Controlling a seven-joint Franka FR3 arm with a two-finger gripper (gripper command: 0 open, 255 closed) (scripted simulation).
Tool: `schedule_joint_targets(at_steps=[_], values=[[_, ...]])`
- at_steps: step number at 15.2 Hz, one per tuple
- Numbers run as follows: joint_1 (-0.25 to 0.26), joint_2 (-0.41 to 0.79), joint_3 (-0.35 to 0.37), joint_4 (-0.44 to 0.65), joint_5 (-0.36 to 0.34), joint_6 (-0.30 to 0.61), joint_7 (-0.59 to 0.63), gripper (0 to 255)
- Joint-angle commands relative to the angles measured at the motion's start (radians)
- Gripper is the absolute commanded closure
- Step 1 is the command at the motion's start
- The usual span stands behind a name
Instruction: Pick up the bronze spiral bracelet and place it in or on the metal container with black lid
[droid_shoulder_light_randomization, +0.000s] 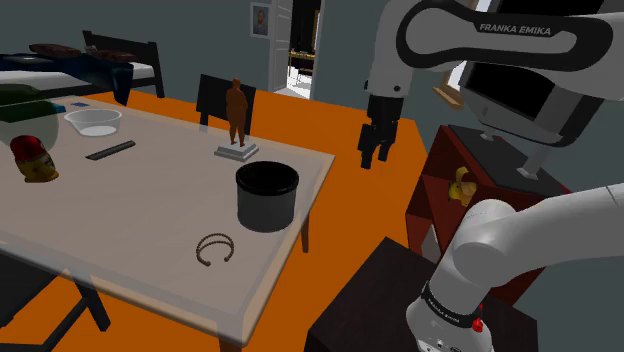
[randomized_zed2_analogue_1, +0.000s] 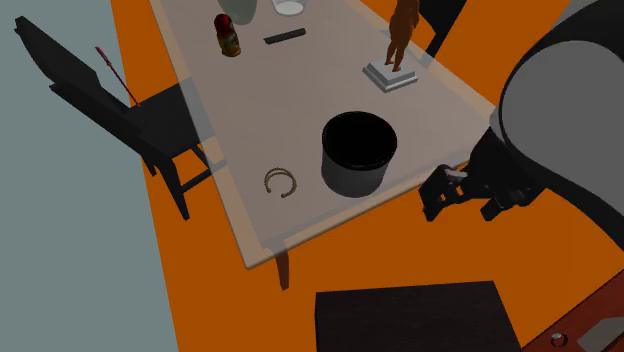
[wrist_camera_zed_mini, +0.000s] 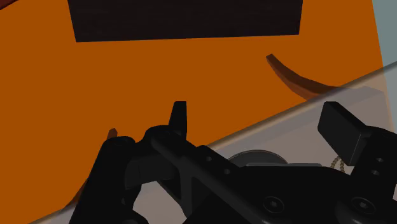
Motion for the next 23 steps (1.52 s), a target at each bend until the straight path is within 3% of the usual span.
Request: schedule_joint_targets(at_steps=[1, 13, 18, 23], values=[[0.000, 0.000, 0.000, 0.000, 0.000, 0.000, 0.000, 0], [0.027, 0.293, 0.244, 0.012, 0.103, 0.318, 0.285, 0], [0.024, 0.470, 0.335, 0.080, 0.084, 0.438, 0.416, 0], [0.021, 0.670, 0.408, 0.181, 0.013, 0.535, 0.565, 0]])
